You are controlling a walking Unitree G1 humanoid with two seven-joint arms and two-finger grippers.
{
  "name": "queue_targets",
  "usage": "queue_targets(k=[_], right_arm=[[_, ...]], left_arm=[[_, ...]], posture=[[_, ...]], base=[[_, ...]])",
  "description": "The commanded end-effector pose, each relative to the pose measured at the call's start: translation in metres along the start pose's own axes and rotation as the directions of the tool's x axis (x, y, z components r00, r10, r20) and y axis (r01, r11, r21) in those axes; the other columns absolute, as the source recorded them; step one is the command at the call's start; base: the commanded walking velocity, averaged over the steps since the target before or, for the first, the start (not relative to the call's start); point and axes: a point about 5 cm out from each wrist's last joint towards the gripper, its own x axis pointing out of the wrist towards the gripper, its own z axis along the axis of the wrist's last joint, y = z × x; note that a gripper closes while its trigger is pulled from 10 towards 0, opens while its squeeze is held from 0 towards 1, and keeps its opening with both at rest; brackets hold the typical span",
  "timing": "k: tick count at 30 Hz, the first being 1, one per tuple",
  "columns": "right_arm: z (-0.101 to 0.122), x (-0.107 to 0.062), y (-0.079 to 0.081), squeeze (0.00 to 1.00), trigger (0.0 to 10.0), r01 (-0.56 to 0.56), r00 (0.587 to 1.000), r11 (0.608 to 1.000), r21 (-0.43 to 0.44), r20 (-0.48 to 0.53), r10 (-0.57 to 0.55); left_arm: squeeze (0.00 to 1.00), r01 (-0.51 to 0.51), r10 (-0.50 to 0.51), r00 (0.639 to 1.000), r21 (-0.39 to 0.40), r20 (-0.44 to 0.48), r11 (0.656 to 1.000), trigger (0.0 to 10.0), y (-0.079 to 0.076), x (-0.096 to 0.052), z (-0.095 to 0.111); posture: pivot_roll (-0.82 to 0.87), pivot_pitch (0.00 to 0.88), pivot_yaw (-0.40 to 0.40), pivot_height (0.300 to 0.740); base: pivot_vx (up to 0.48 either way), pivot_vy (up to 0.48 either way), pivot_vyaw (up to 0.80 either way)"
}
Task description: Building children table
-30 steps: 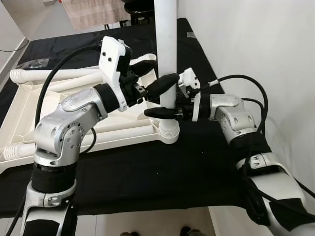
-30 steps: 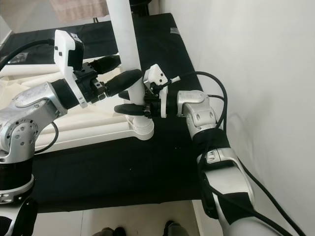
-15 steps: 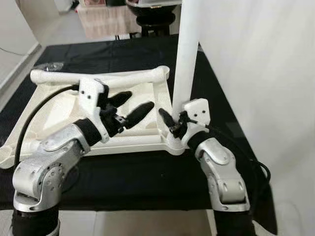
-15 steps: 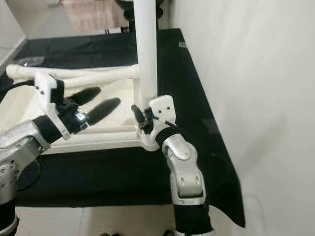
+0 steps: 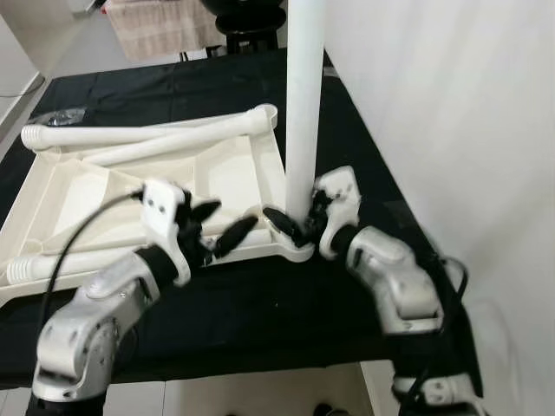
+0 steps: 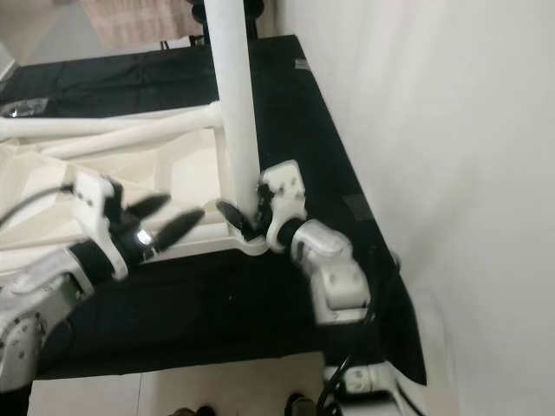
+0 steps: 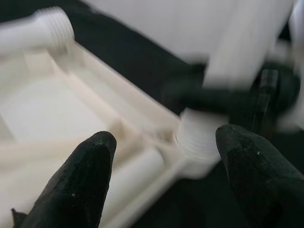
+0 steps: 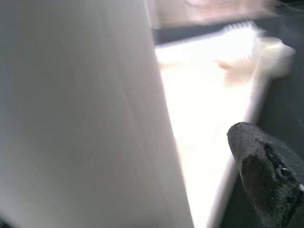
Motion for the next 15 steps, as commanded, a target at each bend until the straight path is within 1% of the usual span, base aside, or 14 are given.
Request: queue_targets(k=[1, 2, 4, 5, 6, 9, 11, 12, 13, 14, 15], right_arm=[[-0.003, -0.001, 0.004, 0.42, 10.0, -0.123, 0.992, 0.992, 0.006, 0.002, 0.123], [-0.002, -0.003, 0.002, 0.0, 10.0, -0.192, 0.981, 0.981, -0.01, 0.001, 0.193], [-0.002, -0.003, 0.002, 0.0, 10.0, -0.192, 0.981, 0.981, -0.01, 0.001, 0.193], [0.0, -0.004, 0.001, 0.0, 10.0, -0.288, 0.958, 0.957, -0.036, -0.007, 0.288], [0.001, -0.003, 0.002, 0.0, 10.0, -0.338, 0.941, 0.94, -0.041, -0.01, 0.338], [0.002, -0.001, 0.002, 0.0, 10.0, -0.367, 0.93, 0.929, -0.045, -0.015, 0.367], [0.002, 0.002, 0.001, 0.0, 10.0, -0.424, 0.906, 0.905, -0.026, -0.02, 0.423], [0.002, 0.004, 0.0, 0.0, 10.0, -0.452, 0.892, 0.892, -0.013, -0.023, 0.452], [0.002, 0.004, 0.0, 0.0, 10.0, -0.452, 0.892, 0.892, -0.013, -0.023, 0.452], [0.001, 0.006, -0.001, 0.0, 7.6, -0.482, 0.876, 0.876, 0.003, -0.024, 0.482], [0.0, 0.008, -0.004, 0.0, 0.0, -0.511, 0.859, 0.86, 0.015, -0.023, 0.511]], left_arm=[[0.0, 0.04, -0.04, 0.999, -0.01, -0.01, 0.999, 10.0, -0.007, -0.004, -0.004], [0.0, 0.064, -0.064, 0.998, -0.028, -0.026, 0.998, 10.0, -0.013, -0.008, -0.01], [0.0, 0.064, -0.064, 0.998, -0.028, -0.026, 0.998, 10.0, -0.013, -0.008, -0.01], [0.0, 0.097, -0.1, 0.994, -0.06, -0.046, 0.993, 10.0, -0.022, -0.015, -0.019], [0.0, 0.11, -0.115, 0.992, -0.077, -0.053, 0.991, 10.0, -0.028, -0.018, -0.022], [0.0, 0.119, -0.125, 0.991, -0.086, -0.057, 0.989, 10.0, -0.031, -0.019, -0.025], [0.0, 0.126, -0.132, 0.989, -0.089, -0.062, 0.988, 10.0, -0.039, -0.021, -0.032], [0.0, 0.124, -0.129, 0.99, -0.101, -0.05, 0.987, 10.0, -0.042, -0.02, -0.035], [0.0, 0.124, -0.129, 0.99, -0.101, -0.05, 0.987, 10.0, -0.042, -0.02, -0.035], [0.0, 0.126, -0.131, 0.99, -0.118, -0.041, 0.985, 10.0, -0.048, -0.018, -0.039], [0.0, 0.125, -0.13, 0.991, -0.138, -0.03, 0.983, 10.0, -0.052, -0.017, -0.044]], posture=[[0.03, 0.206, 0.047, 0.74], [0.04, 0.204, 0.048, 0.74], [0.04, 0.204, 0.048, 0.74], [0.04, 0.203, 0.049, 0.74], [0.05, 0.201, 0.049, 0.74], [0.05, 0.201, 0.049, 0.74], [0.06, 0.201, 0.047, 0.74], [0.06, 0.202, 0.046, 0.74], [0.06, 0.202, 0.046, 0.74], [0.06, 0.206, 0.046, 0.74], [0.06, 0.206, 0.046, 0.74]], base=[[0.0, 0.0, 0.0], [0.0, 0.0, 0.0], [0.0, 0.0, 0.0], [0.0, 0.0, 0.0], [0.0, 0.0, 0.0], [0.0, 0.0, 0.0], [0.0, 0.0, 0.0], [0.0, 0.0, 0.0], [0.0, 0.0, 0.0], [0.0, 0.0, 0.0], [0.0, 0.0, 0.0]])
